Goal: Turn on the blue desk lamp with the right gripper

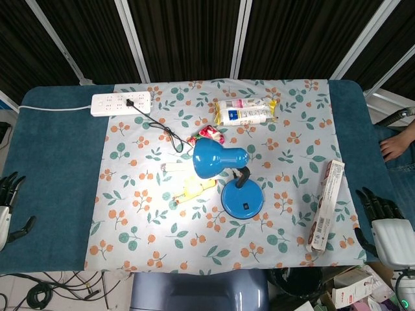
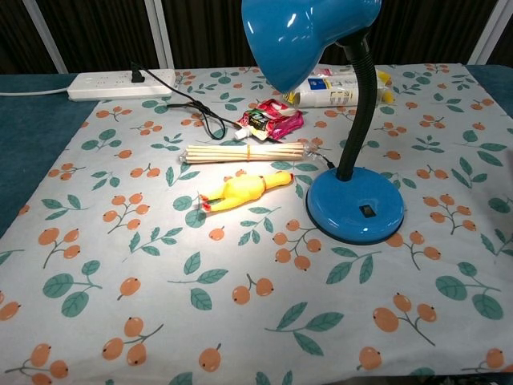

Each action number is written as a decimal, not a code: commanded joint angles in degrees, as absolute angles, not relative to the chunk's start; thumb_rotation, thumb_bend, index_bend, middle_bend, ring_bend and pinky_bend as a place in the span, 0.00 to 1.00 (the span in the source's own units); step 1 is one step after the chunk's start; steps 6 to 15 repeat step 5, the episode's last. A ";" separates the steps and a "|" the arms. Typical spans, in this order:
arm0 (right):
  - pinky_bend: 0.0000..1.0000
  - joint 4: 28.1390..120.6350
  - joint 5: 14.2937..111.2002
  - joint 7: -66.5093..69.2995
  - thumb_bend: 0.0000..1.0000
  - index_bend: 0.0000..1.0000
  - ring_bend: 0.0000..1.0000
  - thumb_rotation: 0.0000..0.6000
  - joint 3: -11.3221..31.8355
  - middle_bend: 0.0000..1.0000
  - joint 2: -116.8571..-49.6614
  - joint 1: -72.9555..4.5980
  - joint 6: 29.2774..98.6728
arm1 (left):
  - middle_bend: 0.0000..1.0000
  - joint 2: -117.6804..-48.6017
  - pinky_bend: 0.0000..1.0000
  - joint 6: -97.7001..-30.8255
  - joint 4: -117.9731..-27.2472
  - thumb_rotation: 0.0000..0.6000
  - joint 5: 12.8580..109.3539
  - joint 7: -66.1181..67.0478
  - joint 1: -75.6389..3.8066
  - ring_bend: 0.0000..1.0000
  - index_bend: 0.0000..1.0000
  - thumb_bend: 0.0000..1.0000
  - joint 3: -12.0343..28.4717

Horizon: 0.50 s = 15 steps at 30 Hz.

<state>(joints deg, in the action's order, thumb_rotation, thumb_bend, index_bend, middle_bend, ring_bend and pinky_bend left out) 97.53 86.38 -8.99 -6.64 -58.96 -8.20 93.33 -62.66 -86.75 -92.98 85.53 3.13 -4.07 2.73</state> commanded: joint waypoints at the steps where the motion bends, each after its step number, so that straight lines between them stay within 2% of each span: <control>1: 0.17 95.07 86.43 -7.52 0.30 0.00 0.15 1.00 -6.33 0.04 -61.08 -6.27 95.09 | 0.00 -62.71 0.00 -86.90 -92.91 1.00 85.79 3.22 -4.08 0.01 0.03 0.28 2.69; 5: 0.17 92.87 86.66 -6.00 0.30 0.00 0.15 1.00 -5.72 0.04 -63.08 -5.29 95.80 | 0.00 -62.82 0.00 -87.06 -92.80 1.00 86.01 3.26 -4.04 0.01 0.03 0.28 2.64; 15: 0.17 92.87 86.66 -6.00 0.30 0.00 0.15 1.00 -5.72 0.04 -63.08 -5.29 95.80 | 0.00 -62.82 0.00 -87.06 -92.80 1.00 86.01 3.26 -4.04 0.01 0.03 0.28 2.64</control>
